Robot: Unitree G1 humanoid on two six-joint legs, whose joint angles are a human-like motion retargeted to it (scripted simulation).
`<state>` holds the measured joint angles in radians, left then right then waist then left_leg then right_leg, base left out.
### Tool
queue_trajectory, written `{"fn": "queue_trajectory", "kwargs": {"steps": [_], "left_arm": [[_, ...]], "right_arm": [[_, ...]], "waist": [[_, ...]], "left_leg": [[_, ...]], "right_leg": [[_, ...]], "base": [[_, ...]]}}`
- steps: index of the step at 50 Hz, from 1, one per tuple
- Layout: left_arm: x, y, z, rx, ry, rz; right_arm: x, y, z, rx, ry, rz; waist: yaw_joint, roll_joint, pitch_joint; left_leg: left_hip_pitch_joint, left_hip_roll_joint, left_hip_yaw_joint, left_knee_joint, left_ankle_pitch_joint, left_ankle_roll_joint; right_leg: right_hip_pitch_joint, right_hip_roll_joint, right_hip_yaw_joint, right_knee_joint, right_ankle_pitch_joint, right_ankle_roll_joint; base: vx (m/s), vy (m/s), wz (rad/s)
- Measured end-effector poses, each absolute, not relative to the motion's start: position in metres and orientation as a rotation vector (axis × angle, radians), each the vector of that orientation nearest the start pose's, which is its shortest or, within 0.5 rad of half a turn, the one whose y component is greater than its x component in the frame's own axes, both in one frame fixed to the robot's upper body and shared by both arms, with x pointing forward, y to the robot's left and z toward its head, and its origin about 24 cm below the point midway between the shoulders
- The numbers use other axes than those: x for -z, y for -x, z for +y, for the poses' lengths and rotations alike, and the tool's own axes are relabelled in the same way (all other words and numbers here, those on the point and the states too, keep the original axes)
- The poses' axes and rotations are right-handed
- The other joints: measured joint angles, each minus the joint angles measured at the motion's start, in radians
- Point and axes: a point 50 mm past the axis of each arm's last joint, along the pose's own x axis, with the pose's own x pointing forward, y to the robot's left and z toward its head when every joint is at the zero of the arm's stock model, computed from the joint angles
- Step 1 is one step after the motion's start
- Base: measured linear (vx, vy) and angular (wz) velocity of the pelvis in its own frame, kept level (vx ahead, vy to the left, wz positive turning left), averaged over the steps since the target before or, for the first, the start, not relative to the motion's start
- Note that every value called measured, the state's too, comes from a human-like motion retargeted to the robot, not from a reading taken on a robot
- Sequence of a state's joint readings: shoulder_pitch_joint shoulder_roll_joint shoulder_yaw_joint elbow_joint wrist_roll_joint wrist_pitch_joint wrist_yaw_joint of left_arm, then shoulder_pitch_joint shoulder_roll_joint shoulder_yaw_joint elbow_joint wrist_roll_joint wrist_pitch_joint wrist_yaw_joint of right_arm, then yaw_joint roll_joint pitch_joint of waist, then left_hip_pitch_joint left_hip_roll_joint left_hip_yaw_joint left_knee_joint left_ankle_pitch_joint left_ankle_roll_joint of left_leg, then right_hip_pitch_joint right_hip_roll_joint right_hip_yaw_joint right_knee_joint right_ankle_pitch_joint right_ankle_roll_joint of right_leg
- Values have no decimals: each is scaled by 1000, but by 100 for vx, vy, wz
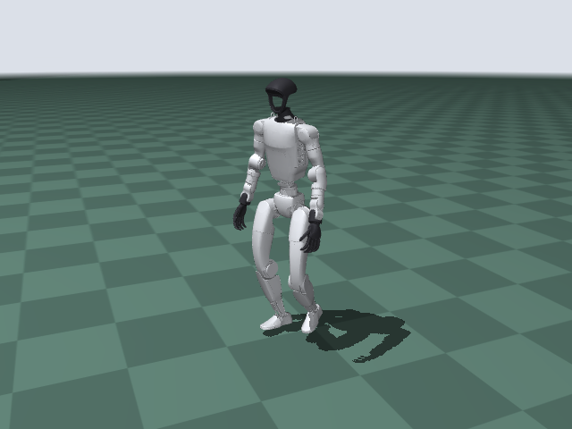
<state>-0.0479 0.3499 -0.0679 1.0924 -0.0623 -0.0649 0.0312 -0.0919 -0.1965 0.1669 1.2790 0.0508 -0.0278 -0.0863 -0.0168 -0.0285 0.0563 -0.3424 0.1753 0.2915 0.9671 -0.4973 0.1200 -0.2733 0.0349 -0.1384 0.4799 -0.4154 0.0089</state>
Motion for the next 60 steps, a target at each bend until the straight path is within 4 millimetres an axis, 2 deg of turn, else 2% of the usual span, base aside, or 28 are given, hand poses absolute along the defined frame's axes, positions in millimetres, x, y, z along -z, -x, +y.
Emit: {"fn": "queue_trajectory", "kwargs": {"steps": [2, 5, 8, 10, 12, 14, 16, 20, 23, 26, 32, 41, 60], "left_arm": [[128, -144, 273, -161, -326, 969], [131, -141, 268, -138, -343, 981], [135, -135, 264, -117, -355, 1009], [137, -132, 261, -101, -365, 1027], [139, -131, 259, -79, -378, 1044], [140, -131, 259, -59, -394, 1056], [141, -131, 258, -42, -410, 1066], [140, -133, 259, -27, -425, 1076], [141, -133, 259, -13, -432, 1086], [143, -129, 258, 0, -429, 1100], [149, -120, 249, 30, -390, 1133], [155, -111, 235, 90, -354, 1158], [153, -117, 232, 209, -398, 1139]], "right_arm": [[158, -119, -219, 71, 301, 1156], [157, -120, -223, 72, 315, 1148], [155, -122, -227, 82, 323, 1128], [153, -126, -230, 93, 323, 1110], [151, -131, -231, 95, 315, 1090], [148, -137, -230, 88, 311, 1065], [146, -142, -228, 79, 311, 1043], [144, -150, -223, 57, 310, 1012], [145, -147, -220, 49, 300, 1017], [148, -140, -219, 45, 290, 1041], [152, -132, -220, 43, 277, 1080], [153, -132, -218, 29, 256, 1092], [159, -119, -210, -49, 210, 1145]], "waist": [[18, -14, -5], [25, -34, -17], [20, -38, -37], [5, -53, -42], [-12, -72, -41], [-25, -79, -40], [-43, -79, -43], [-70, -46, -52], [-73, -26, -66], [-67, -29, -88], [-42, -21, -114], [-34, -17, -129], [-27, -14, -134]], "left_leg": [[-28, -62, -21, -160, 24, -18], [-24, -162, -53, -441, 117, -49], [-16, -212, -81, -530, 164, -58], [13, -256, -93, -560, 175, -40], [44, -295, -100, -570, 162, -16], [69, -315, -103, -583, 158, -6], [92, -330, -113, -600, 161, -7], [155, -316, -143, -678, 192, -33], [187, -296, -164, -711, 201, -46], [200, -296, -178, -705, 190, -48], [239, -277, -185, -711, 173, -54], [277, -257, -174, -753, 182, -66], [285, -249, -187, -826, 224, -95]], "right_leg": [[23, -23, 11, -8, -12, 3], [42, -69, 14, 31, -56, 9], [41, -94, 13, 134, -118, 11], [26, -125, 29, 252, -156, 22], [-7, -177, 27, 400, -124, 39], [-44, -238, -5, 515, -76, 29], [-82, -262, -10, 550, -82, 17], [-107, -213, -14, 369, -77, 12], [-79, -150, 9, 181, -18, 27], [-52, -135, 19, 122, -3, 24], [23, -112, 1, 47, -7, 5], [84, -91, -19, -37, 5, 3], [99, -85, -57, -96, 25, 3]], "base": [[40, 8, 7], [41, 9, 28], [39, 9, 33], [37, 8, 50], [34, 7, 41], [31, 4, 30], [27, 1, 42], [24, -3, 40], [21, -5, 34], [18, -5, 28], [15, -5, 10], [9, -3, 5], [0, 0, 0]]}}
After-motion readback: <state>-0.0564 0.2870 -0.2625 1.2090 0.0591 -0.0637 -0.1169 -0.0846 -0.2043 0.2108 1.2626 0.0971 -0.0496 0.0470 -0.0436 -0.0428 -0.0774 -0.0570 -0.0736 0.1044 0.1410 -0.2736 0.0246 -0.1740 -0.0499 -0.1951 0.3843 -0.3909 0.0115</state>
